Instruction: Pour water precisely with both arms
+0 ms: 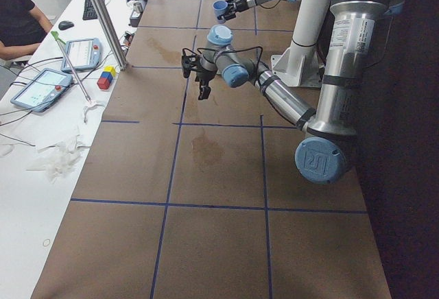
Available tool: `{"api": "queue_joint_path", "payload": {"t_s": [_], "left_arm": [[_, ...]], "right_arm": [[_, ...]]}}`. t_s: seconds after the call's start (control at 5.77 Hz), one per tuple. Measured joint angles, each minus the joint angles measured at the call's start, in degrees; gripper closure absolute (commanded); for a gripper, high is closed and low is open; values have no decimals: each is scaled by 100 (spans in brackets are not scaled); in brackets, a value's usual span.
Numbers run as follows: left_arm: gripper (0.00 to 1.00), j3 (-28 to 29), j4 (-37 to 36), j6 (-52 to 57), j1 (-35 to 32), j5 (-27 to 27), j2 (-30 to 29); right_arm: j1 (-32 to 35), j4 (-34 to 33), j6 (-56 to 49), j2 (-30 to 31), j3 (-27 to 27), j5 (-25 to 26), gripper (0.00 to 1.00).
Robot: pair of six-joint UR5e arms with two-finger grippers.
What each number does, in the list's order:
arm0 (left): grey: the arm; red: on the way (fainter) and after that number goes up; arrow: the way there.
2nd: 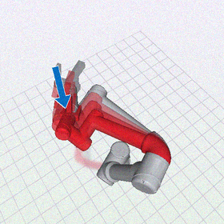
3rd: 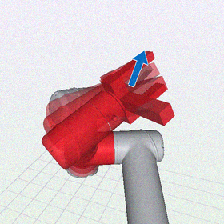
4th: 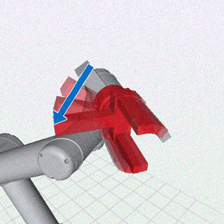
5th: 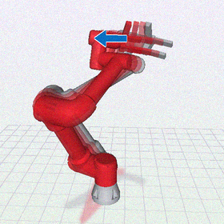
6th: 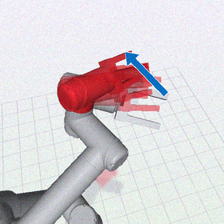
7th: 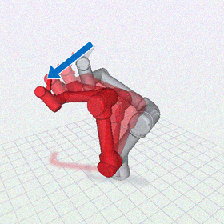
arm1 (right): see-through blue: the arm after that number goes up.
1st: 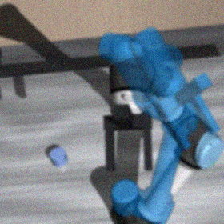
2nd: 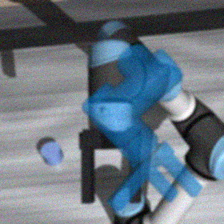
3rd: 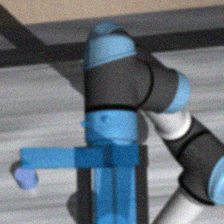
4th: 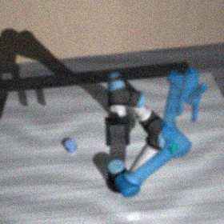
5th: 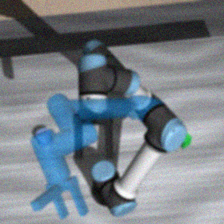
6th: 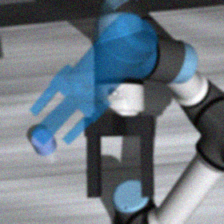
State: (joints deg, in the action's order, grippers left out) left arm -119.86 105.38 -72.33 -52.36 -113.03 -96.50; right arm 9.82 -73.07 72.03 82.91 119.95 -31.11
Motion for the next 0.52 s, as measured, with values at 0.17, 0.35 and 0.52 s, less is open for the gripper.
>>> {"api": "queue_joint_path", "payload": {"t_s": [0.17, 0.35, 0.52], "left_arm": [[0, -2, 0, 0, -1, 0, -3], [0, -2, 0, 0, -2, 0, -6], [0, -2, 0, 0, -2, -2, -6]], "right_arm": [[7, 282, 251, 341, -7, -3, 100], [10, 998, 319, 833, -92, -10, 100], [15, 1933, 229, 1349, -298, -13, 100]]}}
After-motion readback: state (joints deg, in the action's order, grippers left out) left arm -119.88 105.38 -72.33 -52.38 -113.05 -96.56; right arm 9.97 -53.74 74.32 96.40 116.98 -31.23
